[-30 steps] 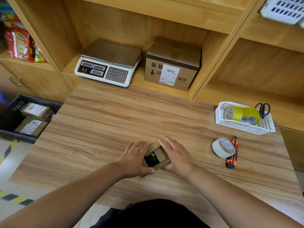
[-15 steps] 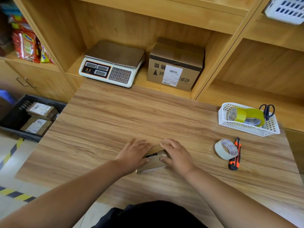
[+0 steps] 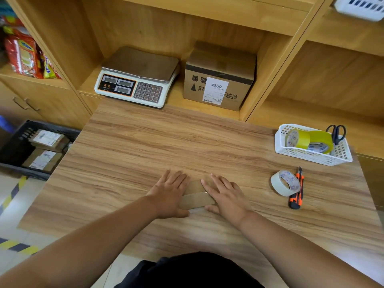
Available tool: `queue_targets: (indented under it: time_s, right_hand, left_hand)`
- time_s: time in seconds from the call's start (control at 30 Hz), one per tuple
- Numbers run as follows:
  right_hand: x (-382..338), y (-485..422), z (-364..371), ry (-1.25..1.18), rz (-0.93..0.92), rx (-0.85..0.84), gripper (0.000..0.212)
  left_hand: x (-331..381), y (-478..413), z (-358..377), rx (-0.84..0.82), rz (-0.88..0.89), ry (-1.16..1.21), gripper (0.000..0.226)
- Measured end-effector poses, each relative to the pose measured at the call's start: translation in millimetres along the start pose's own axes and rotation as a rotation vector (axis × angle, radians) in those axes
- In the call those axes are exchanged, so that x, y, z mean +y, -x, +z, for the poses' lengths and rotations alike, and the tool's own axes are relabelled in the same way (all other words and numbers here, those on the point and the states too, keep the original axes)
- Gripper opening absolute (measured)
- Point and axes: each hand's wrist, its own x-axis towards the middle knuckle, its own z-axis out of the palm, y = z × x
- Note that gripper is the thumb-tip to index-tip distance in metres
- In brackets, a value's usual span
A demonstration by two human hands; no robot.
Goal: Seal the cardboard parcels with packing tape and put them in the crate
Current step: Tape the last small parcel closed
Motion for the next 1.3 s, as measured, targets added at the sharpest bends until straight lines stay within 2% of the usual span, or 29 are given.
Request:
queue_targets:
  time_s: [0.07,0.17,0.23,0.47,0.63,0.83,0.93,1.07,1.2,1.3]
  right_hand:
    - [-4,3,-1,-0.062,0.021,-0.059,0.076]
    - [-9,7,-4,-0.117,0.030,-0.060,0.084]
    - [-14,6,-4,-0.067,0.057,0.001,0.085]
    - [-27,-5,8,0.023,0.048,-0.018,0.082]
    - [-29,-7,12,0.046,0.089,-0.009,0.082]
    - [-28,-13,14,0.069,0.077,-0.015,0.098]
    - [-31,-13,10,0.125,0.064,-0.027,0.096]
    - [-35,-10,5,0.086,0.087,-0.050,0.093]
    - [-29,2,12,-0.020,0.099,0.035,0.087]
    - [-12,19,20,-0.129,0.178,0.036,0.094]
  left_hand:
    - [-3,-3,-4,0.010,0.025,-0.052,0.103]
    - [-4,-8,-9,0.017,0.052,-0.087,0.098]
    - [-2,-12,-14,0.022,0.058,-0.085,0.096]
    - [2,-20,-10,0.022,0.011,-0.071,0.108]
    - [1,-22,-7,0.026,0.005,-0.086,0.108]
    - [0,-26,-6,-0.003,0.009,-0.095,0.106]
    - [-1,-28,-8,-0.010,0.022,-0.097,0.105]
    - [-4,-28,-7,0.000,0.038,-0.062,0.106]
    - [-4,-28,-2,0.080,0.058,-0.044,0.102]
    - [1,-28,2,0.118,0.059,-0.058,0.101]
